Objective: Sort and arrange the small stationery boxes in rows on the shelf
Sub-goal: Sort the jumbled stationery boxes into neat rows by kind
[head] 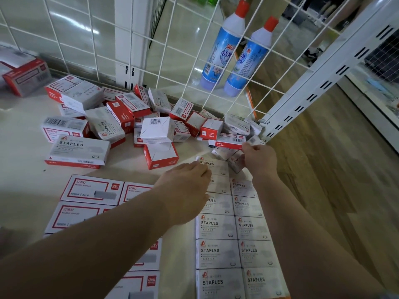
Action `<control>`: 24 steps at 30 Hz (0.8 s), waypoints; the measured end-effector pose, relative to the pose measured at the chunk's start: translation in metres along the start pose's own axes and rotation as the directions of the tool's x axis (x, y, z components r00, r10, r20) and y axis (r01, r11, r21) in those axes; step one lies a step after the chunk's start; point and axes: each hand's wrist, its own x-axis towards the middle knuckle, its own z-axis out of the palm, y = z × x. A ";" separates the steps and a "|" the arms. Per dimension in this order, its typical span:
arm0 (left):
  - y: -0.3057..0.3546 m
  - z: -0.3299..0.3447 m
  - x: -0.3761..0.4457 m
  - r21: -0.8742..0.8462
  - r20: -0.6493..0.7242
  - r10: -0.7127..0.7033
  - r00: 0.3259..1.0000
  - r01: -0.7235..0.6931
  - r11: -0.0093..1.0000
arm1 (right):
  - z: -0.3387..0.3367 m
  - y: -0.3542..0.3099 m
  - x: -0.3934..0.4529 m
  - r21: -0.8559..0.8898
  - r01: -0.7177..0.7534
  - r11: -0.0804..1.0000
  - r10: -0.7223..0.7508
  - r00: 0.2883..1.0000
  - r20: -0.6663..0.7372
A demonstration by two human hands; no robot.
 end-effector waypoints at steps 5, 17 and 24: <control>0.001 -0.008 -0.006 0.010 -0.028 -0.014 1.000 0.014 1.000 | -0.005 -0.001 -0.013 0.151 -0.095 0.984 0.089 0.995 0.048; -0.004 -0.037 -0.045 0.056 -0.018 -0.054 0.998 0.055 0.997 | -0.027 -0.006 -0.048 0.339 -0.035 0.940 0.052 0.998 -0.042; -0.006 -0.045 -0.064 0.036 0.001 -0.061 0.998 0.061 0.997 | -0.019 -0.004 -0.058 0.330 -0.057 0.942 0.072 0.997 -0.035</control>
